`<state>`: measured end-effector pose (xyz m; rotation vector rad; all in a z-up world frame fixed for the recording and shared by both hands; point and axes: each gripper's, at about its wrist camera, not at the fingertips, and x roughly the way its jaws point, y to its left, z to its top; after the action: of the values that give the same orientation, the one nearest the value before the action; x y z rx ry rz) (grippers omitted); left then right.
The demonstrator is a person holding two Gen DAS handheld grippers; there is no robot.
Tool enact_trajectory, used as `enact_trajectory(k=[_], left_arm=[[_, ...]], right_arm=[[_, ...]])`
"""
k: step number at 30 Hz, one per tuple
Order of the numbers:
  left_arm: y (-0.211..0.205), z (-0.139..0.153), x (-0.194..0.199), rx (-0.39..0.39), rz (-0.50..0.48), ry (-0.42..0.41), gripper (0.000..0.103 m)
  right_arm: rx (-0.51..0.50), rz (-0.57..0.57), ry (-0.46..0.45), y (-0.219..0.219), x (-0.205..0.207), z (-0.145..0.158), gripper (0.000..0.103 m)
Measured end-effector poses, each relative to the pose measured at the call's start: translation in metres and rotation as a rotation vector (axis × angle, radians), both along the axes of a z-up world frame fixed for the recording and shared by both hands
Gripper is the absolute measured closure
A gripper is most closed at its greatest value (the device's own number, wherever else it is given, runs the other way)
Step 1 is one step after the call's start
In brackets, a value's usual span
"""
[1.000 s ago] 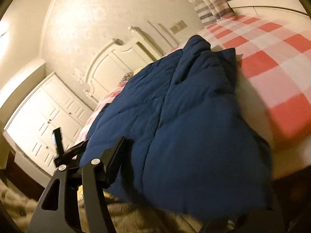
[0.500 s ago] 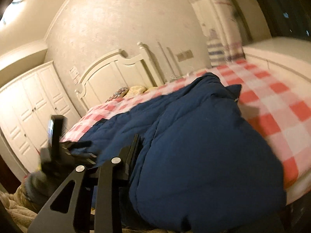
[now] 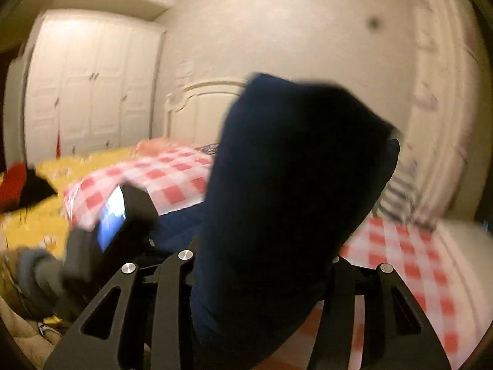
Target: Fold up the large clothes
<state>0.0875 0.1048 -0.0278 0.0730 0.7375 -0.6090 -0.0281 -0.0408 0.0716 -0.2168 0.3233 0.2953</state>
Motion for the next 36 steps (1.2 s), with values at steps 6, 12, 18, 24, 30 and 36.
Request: enact_trajectory(k=[6, 12, 18, 24, 30, 36], left_arm=[[0.150, 0.036, 0.023, -0.272, 0.279, -0.027, 0.005], [0.221, 0.027, 0.021, -0.340, 0.436, -0.025, 0.004], [0.173, 0.063, 0.042, -0.242, 0.282, -0.082, 0.003], [0.037, 0.092, 0.086, 0.006, 0.064, -0.076, 0.003], [-0.022, 0.006, 0.156, 0.274, 0.124, 0.029, 0.002], [0.040, -0.025, 0.173, 0.054, 0.193, 0.111, 0.002]], right_arm=[[-0.288, 0.114, 0.084, 0.109, 0.039, -0.023, 0.051], [-0.836, 0.204, 0.116, 0.214, 0.044, -0.140, 0.040], [-0.792, 0.218, 0.126, 0.207, 0.046, -0.136, 0.040], [-0.809, 0.205, 0.084, 0.205, 0.039, -0.139, 0.040], [-0.707, 0.296, 0.115, 0.192, 0.022, -0.122, 0.036], [-0.331, 0.401, 0.136, 0.108, 0.011, -0.056, 0.037]])
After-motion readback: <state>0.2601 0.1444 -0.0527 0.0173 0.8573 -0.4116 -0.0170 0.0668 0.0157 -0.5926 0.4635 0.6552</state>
